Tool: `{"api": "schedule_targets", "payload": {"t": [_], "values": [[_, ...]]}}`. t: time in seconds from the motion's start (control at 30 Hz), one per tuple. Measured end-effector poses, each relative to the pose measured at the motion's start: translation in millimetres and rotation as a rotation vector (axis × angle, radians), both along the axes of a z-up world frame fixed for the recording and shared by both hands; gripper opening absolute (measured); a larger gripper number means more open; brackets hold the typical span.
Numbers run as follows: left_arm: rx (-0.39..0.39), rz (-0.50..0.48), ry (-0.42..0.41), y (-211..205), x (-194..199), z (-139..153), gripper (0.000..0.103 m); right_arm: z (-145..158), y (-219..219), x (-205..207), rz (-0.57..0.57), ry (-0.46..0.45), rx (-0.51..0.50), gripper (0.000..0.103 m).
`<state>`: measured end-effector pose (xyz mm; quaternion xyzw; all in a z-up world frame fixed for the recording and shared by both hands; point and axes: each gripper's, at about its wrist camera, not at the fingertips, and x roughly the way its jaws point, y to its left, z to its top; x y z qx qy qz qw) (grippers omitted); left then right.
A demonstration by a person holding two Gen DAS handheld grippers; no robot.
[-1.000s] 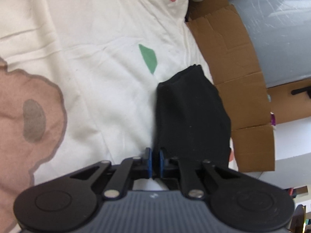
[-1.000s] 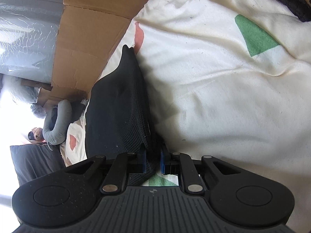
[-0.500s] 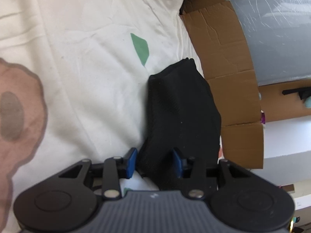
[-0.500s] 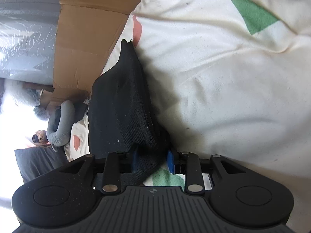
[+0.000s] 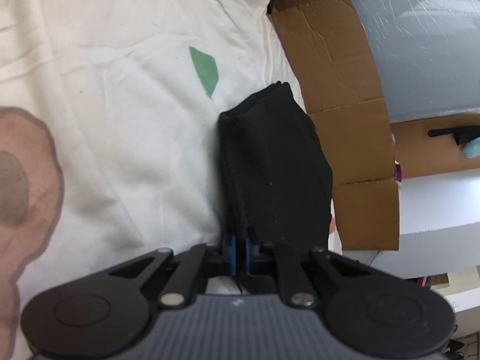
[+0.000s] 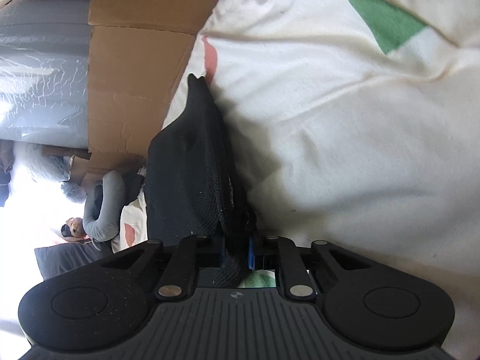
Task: Fold clothes
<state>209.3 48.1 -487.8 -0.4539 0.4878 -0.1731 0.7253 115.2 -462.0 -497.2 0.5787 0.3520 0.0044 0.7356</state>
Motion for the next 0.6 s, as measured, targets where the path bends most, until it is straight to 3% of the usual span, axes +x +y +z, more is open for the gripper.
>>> {"api": "schedule_targets", "payload": {"t": [0.4, 0.6], "values": [[0.053, -0.024, 0.004, 2.5, -14.9, 31.2, 0.005, 24.0, -0.2, -10.6, 0.043, -0.015, -0.017, 0.009], [0.138, -0.134, 0.048, 1.4, -22.4, 51.0, 0.005, 31.0, 2.9, -21.7, 0.065, -0.001, -0.015, 0.009]]}}
